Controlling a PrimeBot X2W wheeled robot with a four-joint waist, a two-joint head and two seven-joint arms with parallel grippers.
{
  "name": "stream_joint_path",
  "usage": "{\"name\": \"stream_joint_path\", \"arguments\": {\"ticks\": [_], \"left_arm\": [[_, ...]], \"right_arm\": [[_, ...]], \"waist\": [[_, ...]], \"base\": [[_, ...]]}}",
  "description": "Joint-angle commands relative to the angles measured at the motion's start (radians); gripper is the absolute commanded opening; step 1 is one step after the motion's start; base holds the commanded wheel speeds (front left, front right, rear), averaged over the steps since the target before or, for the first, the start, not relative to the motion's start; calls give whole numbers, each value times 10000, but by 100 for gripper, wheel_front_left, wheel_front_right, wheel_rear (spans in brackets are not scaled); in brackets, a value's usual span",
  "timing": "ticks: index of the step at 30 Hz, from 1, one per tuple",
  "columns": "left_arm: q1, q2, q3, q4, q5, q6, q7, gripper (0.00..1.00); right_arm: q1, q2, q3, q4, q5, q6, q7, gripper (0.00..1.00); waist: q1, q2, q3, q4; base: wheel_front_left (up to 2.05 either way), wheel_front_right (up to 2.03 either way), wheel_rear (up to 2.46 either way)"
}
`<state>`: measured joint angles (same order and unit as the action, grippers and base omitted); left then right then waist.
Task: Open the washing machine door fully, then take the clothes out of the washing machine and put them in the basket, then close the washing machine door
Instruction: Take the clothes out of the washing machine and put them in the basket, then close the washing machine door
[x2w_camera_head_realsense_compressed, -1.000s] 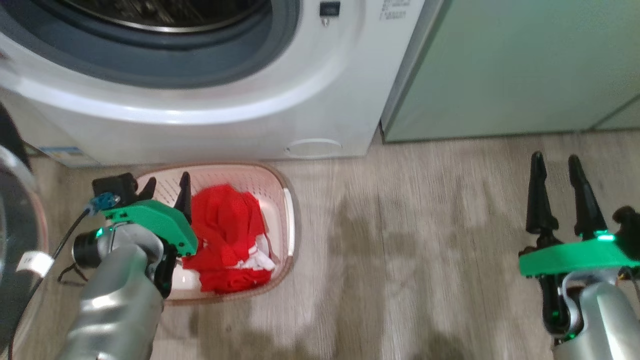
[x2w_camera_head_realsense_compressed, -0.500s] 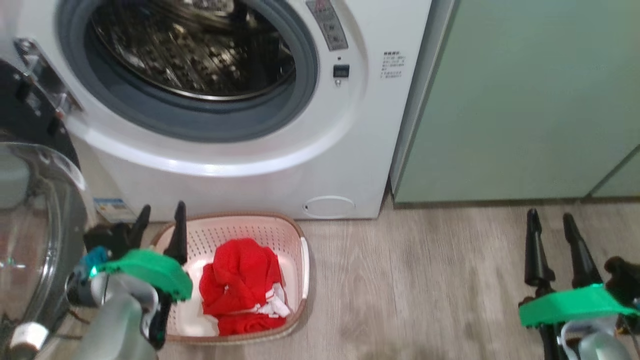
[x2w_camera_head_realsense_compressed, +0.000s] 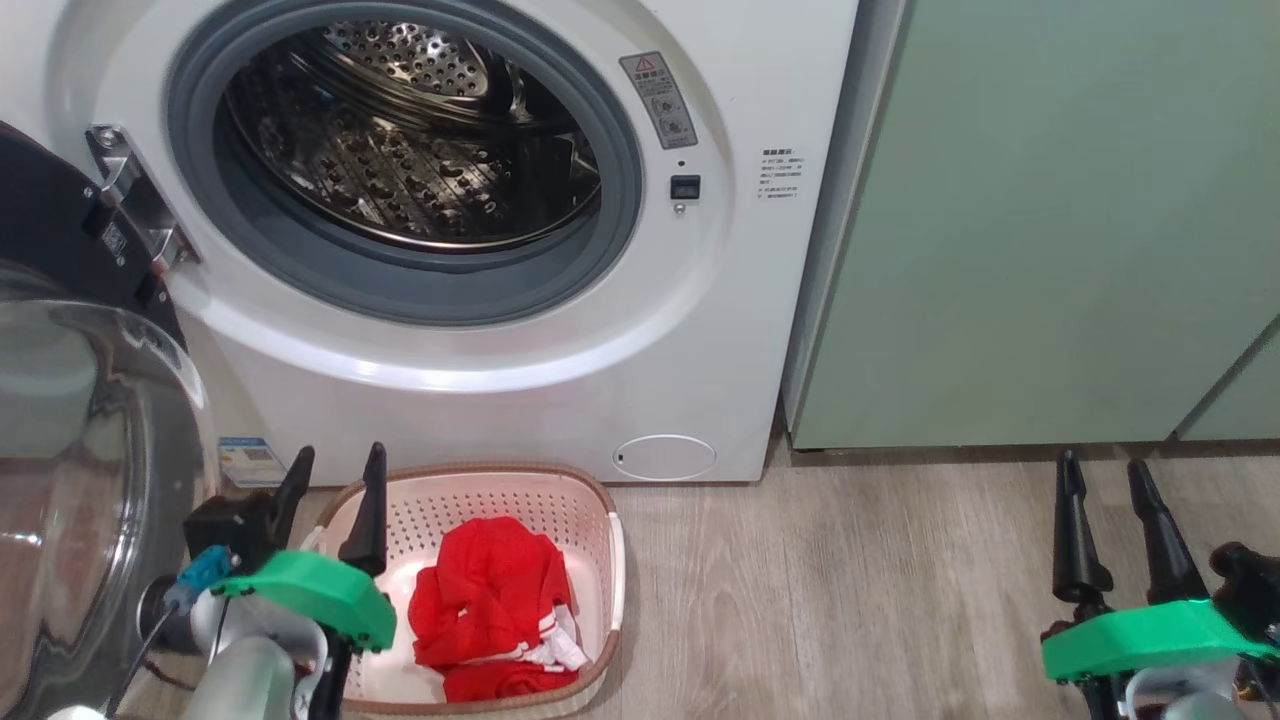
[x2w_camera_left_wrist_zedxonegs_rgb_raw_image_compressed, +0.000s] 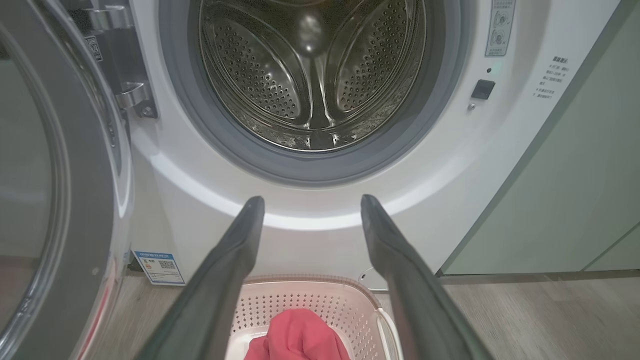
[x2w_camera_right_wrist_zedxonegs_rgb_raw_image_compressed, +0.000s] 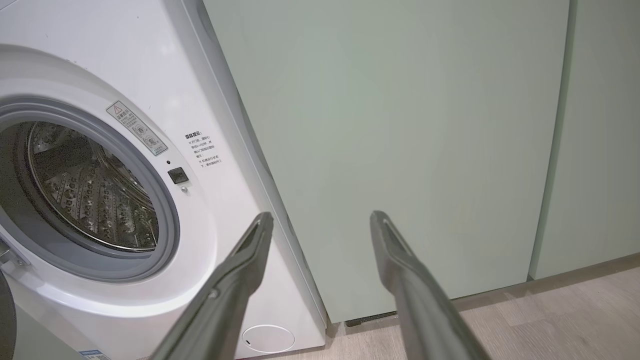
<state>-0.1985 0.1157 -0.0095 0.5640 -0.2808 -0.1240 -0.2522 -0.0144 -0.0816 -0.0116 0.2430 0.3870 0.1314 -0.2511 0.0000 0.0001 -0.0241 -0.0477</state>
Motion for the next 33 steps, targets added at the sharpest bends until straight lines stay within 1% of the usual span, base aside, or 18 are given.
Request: {"name": "stream_joint_path", "arguments": {"ticks": [1,23,28,33], "left_arm": [[-231,135,346,-351,82,-27,-95,100],[-257,51,415,-459,328,-59,-95,100],[-276,12,503,-428,362,-60,-95,100],[-269,-32,536,-409,374,-62,-95,100]], "right_arm": [[-53,-49,162,-307,-72,-7,-107,100],[-60,-9,131,-241,-19,-7,-107,100],[-63,-10,144,-237,-21,-7,-107,100],[-80,-37,194,-221,-22,-7,-107,100]], "waist": [[0,-1,-13,14],[0,-1,-28,-23],[0,-1,-34,-10],[0,-1,-45,-12]], "base": [[0,0,0],[0,0,0],[-67,67,0],[-132,132,0]]}}
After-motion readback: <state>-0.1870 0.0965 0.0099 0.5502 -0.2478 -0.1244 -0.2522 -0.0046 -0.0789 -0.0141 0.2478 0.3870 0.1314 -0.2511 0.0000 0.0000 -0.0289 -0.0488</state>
